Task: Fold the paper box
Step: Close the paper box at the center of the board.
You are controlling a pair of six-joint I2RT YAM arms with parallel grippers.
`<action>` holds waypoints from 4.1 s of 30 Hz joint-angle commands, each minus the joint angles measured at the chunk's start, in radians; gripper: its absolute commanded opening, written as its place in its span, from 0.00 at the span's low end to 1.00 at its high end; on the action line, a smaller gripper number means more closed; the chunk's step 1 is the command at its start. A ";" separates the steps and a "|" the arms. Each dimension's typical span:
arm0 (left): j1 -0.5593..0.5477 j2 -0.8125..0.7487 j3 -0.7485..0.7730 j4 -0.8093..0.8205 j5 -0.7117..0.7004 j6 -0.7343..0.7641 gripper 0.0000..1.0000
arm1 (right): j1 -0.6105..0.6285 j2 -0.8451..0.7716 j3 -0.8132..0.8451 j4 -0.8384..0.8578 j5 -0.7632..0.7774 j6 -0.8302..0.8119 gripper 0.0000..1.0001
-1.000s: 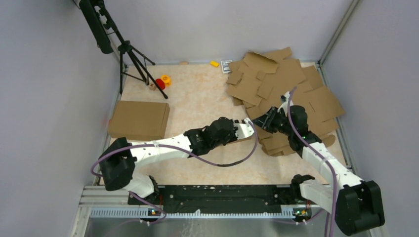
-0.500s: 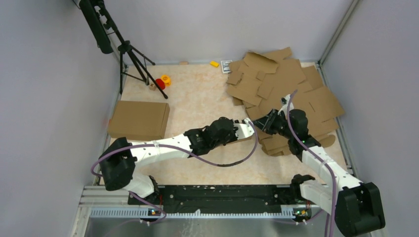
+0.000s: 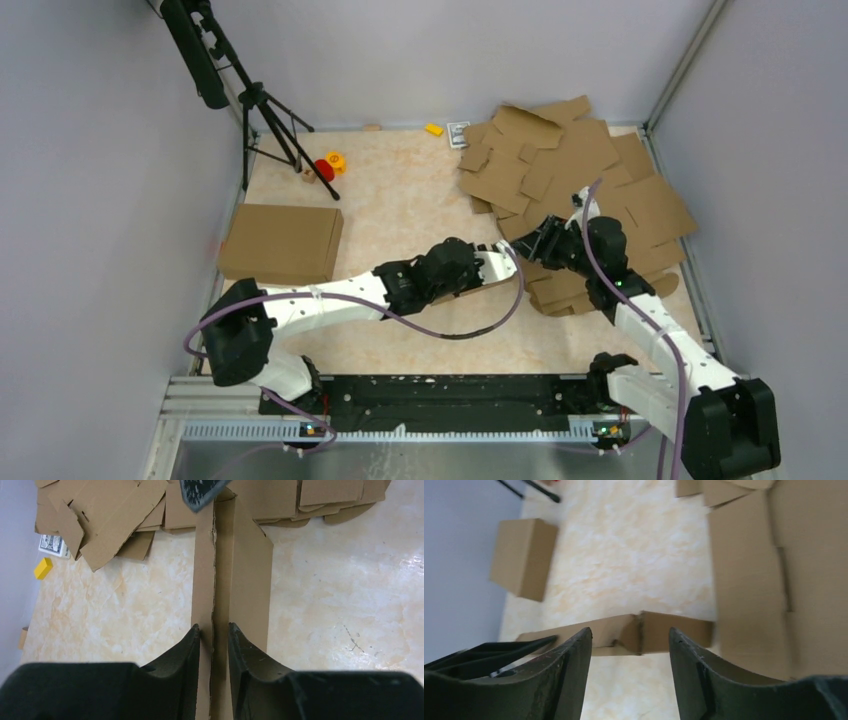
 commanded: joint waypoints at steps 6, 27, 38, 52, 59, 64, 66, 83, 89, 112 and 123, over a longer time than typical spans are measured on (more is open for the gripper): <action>0.011 -0.021 -0.012 -0.059 0.053 -0.008 0.28 | -0.016 0.031 0.288 -0.423 0.100 -0.338 0.66; 0.105 -0.135 -0.151 -0.017 0.308 0.198 0.25 | 0.238 0.289 0.557 -0.726 -0.209 -1.326 0.73; 0.125 -0.117 -0.149 0.003 0.341 0.200 0.24 | 0.244 0.443 0.536 -0.669 -0.214 -1.553 0.76; 0.126 -0.121 -0.163 0.033 0.343 0.206 0.23 | 0.308 0.611 0.638 -0.828 -0.133 -1.596 0.70; 0.126 -0.132 -0.172 0.046 0.350 0.207 0.23 | 0.336 0.654 0.670 -0.917 -0.060 -1.568 0.58; 0.126 -0.131 -0.172 0.044 0.328 0.202 0.23 | 0.343 0.631 0.695 -0.956 -0.041 -1.522 0.39; 0.126 -0.129 -0.173 0.044 0.317 0.201 0.23 | 0.353 0.612 0.697 -0.963 -0.021 -1.493 0.37; 0.126 -0.239 -0.242 0.129 0.252 0.077 0.51 | 0.424 0.562 0.685 -0.946 0.127 -1.186 0.21; 0.129 -0.400 -0.303 0.164 0.124 -0.092 0.58 | 0.428 0.484 0.600 -0.827 0.140 -1.091 0.18; 0.537 -0.354 -0.332 0.254 0.507 -0.275 0.34 | 0.438 0.452 0.502 -0.777 0.111 -1.064 0.18; 0.538 -0.273 -0.250 0.174 0.624 -0.209 0.29 | 0.438 0.472 0.508 -0.774 0.088 -1.066 0.18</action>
